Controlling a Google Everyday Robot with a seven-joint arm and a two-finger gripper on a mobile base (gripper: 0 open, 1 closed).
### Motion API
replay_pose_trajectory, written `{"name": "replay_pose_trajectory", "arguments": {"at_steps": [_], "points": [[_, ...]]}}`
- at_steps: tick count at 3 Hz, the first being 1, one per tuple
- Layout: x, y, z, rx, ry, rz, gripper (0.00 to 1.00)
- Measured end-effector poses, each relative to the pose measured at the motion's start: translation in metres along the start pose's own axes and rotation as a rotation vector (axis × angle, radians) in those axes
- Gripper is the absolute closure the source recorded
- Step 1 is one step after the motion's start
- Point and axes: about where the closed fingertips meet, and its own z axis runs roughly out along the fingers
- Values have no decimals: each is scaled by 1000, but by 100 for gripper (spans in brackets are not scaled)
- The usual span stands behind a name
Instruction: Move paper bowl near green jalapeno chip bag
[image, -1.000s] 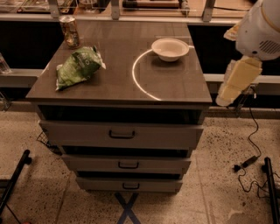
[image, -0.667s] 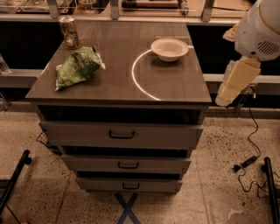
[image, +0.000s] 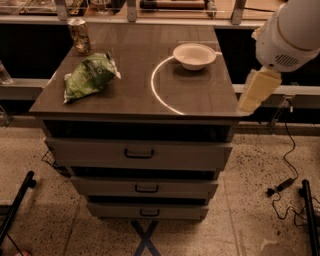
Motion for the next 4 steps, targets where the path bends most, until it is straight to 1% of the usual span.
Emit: {"name": "replay_pose_trajectory", "arguments": {"at_steps": [1, 2, 3, 4], "points": [[-3, -62, 29, 141, 23, -30, 0], [-10, -100, 52, 158, -7, -53, 0], [-8, -139, 100, 113, -127, -61, 0], [-20, -158, 139, 70, -236, -58, 0]]}}
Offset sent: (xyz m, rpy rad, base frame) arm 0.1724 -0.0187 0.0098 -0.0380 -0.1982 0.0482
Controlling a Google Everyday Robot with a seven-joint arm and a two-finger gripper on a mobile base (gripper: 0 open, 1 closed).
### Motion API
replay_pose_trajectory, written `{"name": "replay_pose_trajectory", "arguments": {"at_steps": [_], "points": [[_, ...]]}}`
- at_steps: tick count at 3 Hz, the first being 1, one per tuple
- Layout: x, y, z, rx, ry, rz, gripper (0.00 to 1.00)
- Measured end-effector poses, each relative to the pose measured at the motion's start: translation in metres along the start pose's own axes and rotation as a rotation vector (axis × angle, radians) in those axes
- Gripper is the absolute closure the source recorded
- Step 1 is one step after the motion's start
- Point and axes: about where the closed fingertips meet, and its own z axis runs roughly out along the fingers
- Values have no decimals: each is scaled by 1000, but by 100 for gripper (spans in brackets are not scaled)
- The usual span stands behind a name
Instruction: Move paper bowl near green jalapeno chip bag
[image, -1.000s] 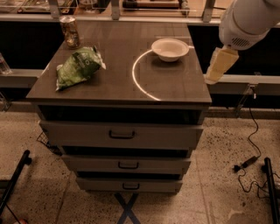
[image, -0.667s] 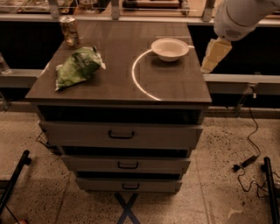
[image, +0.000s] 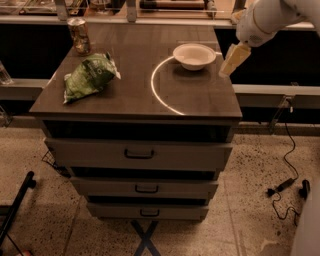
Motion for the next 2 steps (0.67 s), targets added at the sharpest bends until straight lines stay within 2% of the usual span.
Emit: {"name": "replay_pose_trajectory", "arguments": {"at_steps": [1, 2], "points": [[-9, -5, 22, -9, -61, -26, 0], [-9, -5, 22, -9, -61, -26, 0]]}}
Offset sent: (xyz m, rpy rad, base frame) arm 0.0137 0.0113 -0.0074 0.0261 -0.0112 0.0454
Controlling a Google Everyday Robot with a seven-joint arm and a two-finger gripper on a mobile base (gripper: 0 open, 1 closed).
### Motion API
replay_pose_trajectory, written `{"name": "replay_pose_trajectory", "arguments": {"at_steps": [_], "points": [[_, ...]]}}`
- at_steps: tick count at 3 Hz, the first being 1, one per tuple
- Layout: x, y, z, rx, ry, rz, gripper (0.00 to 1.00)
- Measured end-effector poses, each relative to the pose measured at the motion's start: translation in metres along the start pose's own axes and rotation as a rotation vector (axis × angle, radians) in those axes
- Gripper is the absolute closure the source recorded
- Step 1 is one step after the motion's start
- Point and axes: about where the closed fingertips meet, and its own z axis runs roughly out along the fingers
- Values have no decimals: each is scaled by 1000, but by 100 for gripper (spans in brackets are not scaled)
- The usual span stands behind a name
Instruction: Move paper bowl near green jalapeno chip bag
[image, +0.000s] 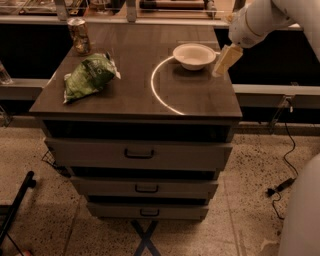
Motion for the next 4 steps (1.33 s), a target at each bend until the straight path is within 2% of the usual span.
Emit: {"name": "replay_pose_trajectory", "arguments": {"at_steps": [2, 3, 4], "points": [[-17, 20, 39, -35, -24, -130, 0], [-22, 28, 58, -47, -26, -173, 0], [-27, 31, 71, -43, -30, -196, 26]]}}
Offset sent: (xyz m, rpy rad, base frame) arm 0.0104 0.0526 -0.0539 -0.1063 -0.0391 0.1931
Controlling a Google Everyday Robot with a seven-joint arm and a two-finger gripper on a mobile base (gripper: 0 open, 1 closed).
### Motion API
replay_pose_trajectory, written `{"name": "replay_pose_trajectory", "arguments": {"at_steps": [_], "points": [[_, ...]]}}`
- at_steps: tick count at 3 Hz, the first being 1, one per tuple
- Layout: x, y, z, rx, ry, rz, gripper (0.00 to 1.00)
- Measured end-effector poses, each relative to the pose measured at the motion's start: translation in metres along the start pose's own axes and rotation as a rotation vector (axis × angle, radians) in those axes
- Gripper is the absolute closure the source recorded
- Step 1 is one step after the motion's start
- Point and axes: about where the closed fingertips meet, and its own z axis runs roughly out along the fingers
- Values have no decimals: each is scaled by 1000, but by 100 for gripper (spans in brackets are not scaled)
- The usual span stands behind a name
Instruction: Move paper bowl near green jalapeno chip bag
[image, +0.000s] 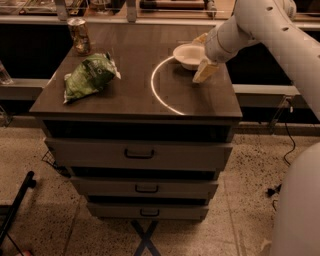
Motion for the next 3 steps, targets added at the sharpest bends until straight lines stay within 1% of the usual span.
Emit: {"name": "replay_pose_trajectory", "arguments": {"at_steps": [1, 2, 3], "points": [[0, 0, 3, 3, 2, -3, 49], [-2, 0, 5, -4, 4, -9, 80], [-4, 2, 7, -7, 7, -17, 100]]}}
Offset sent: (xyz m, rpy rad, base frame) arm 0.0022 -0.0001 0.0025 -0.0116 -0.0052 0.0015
